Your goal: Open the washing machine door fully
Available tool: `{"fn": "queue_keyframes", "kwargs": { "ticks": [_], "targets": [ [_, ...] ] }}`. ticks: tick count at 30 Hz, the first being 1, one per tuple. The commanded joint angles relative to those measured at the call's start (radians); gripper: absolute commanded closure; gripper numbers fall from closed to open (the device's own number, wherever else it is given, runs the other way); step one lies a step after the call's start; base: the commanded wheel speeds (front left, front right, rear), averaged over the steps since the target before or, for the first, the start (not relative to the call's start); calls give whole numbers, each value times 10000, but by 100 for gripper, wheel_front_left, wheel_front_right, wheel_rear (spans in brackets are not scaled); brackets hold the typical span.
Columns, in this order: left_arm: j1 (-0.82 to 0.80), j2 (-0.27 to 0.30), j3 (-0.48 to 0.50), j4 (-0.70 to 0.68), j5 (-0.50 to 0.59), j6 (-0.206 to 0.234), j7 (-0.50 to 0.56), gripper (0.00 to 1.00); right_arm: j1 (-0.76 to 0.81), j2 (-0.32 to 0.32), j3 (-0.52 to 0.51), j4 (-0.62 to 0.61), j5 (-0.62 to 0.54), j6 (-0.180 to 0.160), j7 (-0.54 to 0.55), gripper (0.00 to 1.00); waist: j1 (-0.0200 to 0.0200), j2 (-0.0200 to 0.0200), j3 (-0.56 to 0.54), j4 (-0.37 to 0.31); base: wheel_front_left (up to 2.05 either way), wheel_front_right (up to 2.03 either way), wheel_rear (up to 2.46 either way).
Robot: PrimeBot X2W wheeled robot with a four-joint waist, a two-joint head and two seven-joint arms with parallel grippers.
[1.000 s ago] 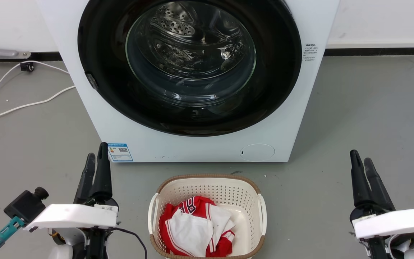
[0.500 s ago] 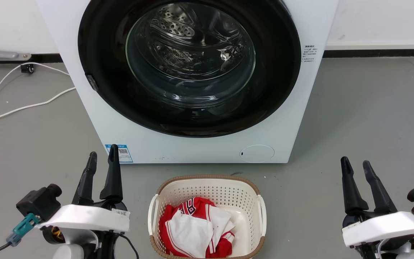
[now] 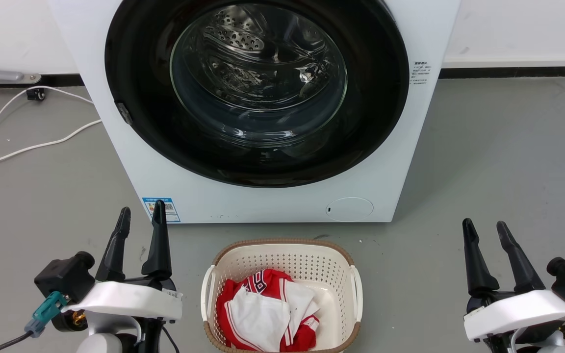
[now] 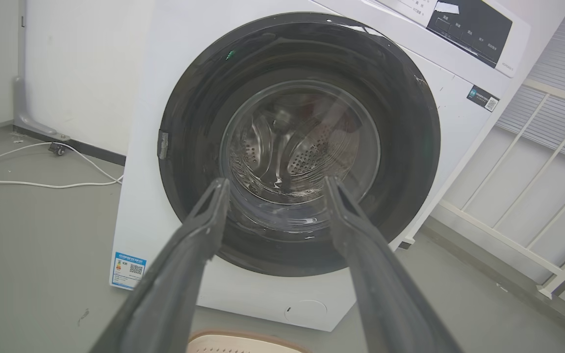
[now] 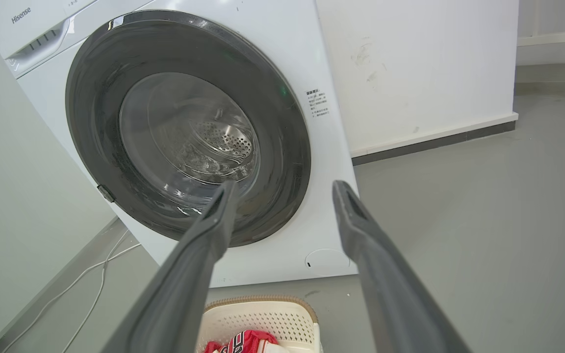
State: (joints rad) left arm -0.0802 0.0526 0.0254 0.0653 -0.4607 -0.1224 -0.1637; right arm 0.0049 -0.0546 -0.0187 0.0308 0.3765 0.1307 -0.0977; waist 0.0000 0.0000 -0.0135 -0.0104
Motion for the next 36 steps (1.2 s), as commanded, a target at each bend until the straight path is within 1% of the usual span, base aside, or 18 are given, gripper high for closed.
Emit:
{"fn": "queue_keyframes", "kwargs": {
  "ticks": [1,20,36],
  "targets": [
    [-4,26,-15,-75,272,27,-89,0,11,26,0,-119,-255,0,-86,0,0,0,-1,-7,0,0,0],
    [16,32,-141,95,2279,108,-518,0,92,40,69,-209,-2154,-1,-226,0,0,0,-3,-8,0,0,0],
    [201,24,-270,151,3489,154,-824,0,-7,53,118,-358,-3375,-1,-275,0,0,0,-27,11,0,0,0]
  ]
}}
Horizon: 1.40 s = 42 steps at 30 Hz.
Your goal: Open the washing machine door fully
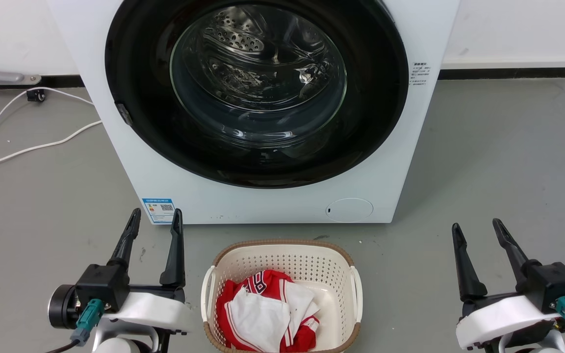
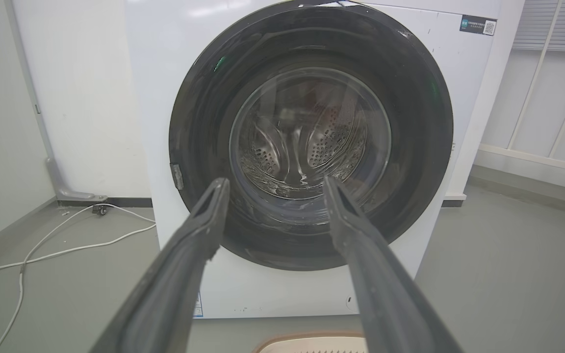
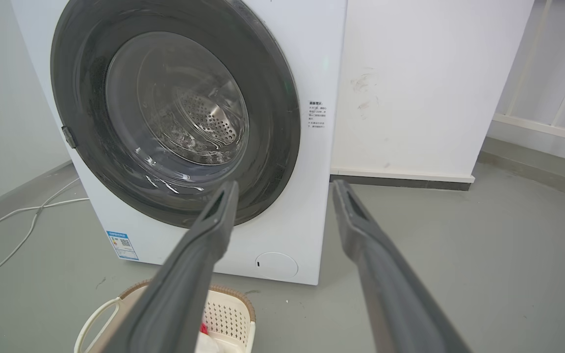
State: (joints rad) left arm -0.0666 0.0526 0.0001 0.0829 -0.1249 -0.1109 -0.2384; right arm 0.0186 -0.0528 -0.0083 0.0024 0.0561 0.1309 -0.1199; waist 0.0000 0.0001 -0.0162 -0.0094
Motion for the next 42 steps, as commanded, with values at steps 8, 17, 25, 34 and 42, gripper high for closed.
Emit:
{"fn": "queue_keyframes", "kwargs": {
  "ticks": [8,17,25,34,42],
  "targets": [
    [222,6,-43,-21,560,68,-227,0,-120,42,59,-99,-670,-3,-79,0,0,-1,-1,-1,0,0,0],
    [386,-13,46,-66,618,162,-282,0,-65,45,56,-56,-728,-5,-40,0,0,-1,-5,25,0,0,0],
    [403,-22,90,-50,508,158,-282,0,-88,45,55,38,-609,-5,3,0,0,-1,15,36,0,0,0],
    [435,-26,100,-36,506,174,-282,0,-108,44,83,116,-503,-5,18,100,0,-1,6,6,0,0,0],
    [406,-27,68,-32,552,219,-282,0,-148,44,104,135,-90,-3,-37,100,0,-1,23,-17,0,0,0]
  ]
}}
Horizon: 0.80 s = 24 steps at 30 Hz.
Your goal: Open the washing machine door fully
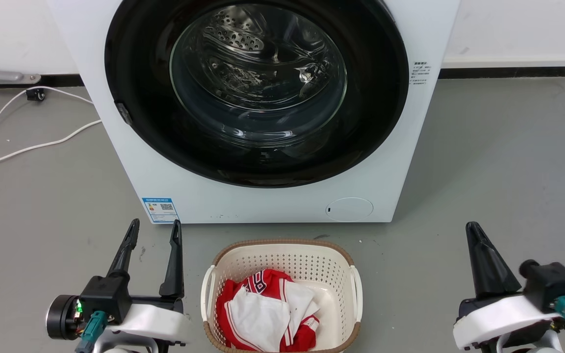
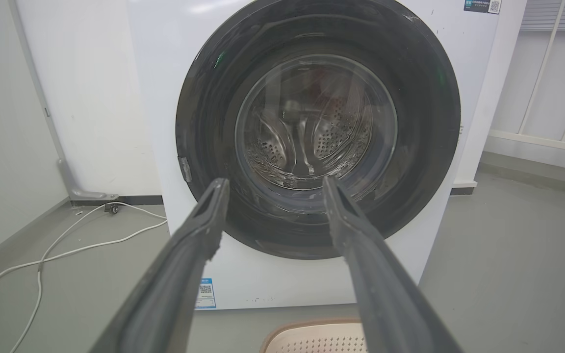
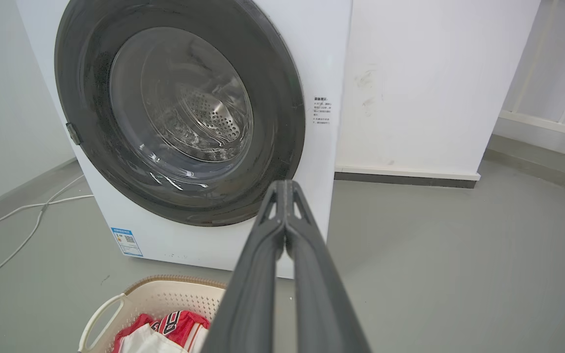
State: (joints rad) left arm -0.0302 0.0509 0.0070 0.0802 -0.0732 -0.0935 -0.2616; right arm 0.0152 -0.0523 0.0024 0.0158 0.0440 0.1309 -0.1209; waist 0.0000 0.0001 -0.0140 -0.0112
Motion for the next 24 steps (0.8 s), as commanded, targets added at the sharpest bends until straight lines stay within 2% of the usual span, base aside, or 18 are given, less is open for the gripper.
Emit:
{"fn": "queue_keyframes", "kwargs": {
  "ticks": [1,3,5,10,15,18,21,24],
  "targets": [
    [39,-9,4,-8,46,47,-50,0,-117,38,-16,19,334,-3,-59,100,0,-1,1,-5,0,0,0],
    [38,-10,9,-15,46,49,-50,0,-130,38,-39,106,1510,-5,-199,100,0,-1,3,-12,0,0,0],
    [36,-8,2,-19,47,50,-50,0,-123,38,-20,318,3170,-3,-251,100,0,-1,1,-15,0,0,0],
    [51,-9,15,-48,16,74,-50,0,-399,28,-352,873,6158,-3,-534,100,0,-1,10,-47,0,0,0],
    [31,-7,23,-77,-101,14,-48,0,-937,26,-469,1364,9577,-3,-675,100,0,-1,50,-97,0,0,0],
    [-17,-9,56,-111,-93,24,-47,0,-1454,26,-636,1623,11249,-2,-619,100,0,-1,128,-153,0,0,0],
    [-104,-8,99,-170,-60,28,-39,0,-2146,25,-871,1950,12512,-2,-366,100,0,-1,276,-211,0,0,0],
    [-253,-8,99,-220,40,2,-39,0,-2975,-232,-1172,2384,12513,-2,-211,100,0,-1,532,-214,0,0,0]
  ]
}}
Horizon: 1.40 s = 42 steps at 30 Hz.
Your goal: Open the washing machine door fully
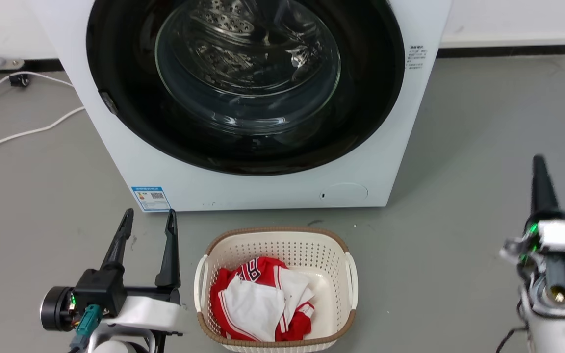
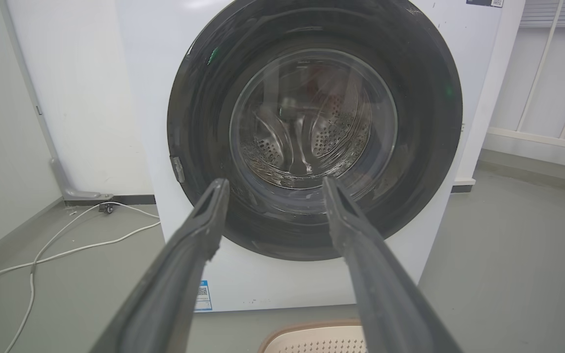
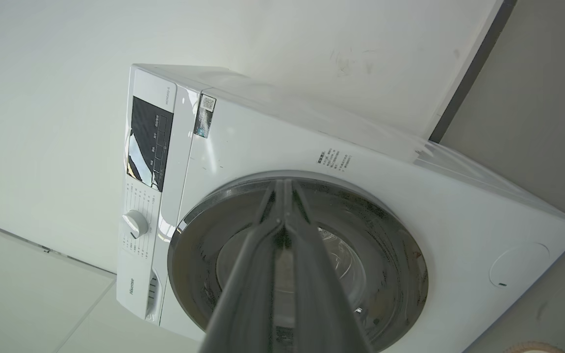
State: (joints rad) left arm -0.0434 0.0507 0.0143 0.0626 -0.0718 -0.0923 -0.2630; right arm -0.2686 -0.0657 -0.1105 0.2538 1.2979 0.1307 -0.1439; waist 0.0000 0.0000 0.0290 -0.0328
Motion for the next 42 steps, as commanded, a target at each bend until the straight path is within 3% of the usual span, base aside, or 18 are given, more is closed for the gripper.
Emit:
{"fn": "queue_keyframes", "kwargs": {
  "ticks": [1,9,16,22,27,34,42],
  "targets": [
    [-178,-9,28,-54,63,-6,-25,0,-456,-96,-126,150,27,0,88,100,0,0,201,4,0,0,0],
    [-887,-5,-37,-160,166,-111,-25,0,-3464,-590,-849,1757,611,0,1065,100,0,0,1138,124,0,0,0],
    [-1553,-5,-193,-189,138,-190,-25,0,-6106,-1320,-871,3375,735,0,2459,100,0,0,1946,301,0,0,0],
    [-1943,-5,-252,-190,214,-218,-25,0,-8099,-1854,-277,4764,83,0,3897,100,0,0,2450,412,0,0,0],
    [-2181,18,-192,-245,245,-277,-25,0,-9675,-1926,254,6026,-737,0,4767,100,0,0,2881,468,0,0,0],
    [-2553,15,-200,-358,223,-306,-25,0,-11350,-1847,985,7481,-2137,0,5265,100,0,0,3519,623,0,0,0],
    [-2829,4,-266,-472,140,-316,-25,0,-12380,-1647,1147,8477,-2825,0,5442,100,0,0,4090,811,0,0,0]
  ]
}}
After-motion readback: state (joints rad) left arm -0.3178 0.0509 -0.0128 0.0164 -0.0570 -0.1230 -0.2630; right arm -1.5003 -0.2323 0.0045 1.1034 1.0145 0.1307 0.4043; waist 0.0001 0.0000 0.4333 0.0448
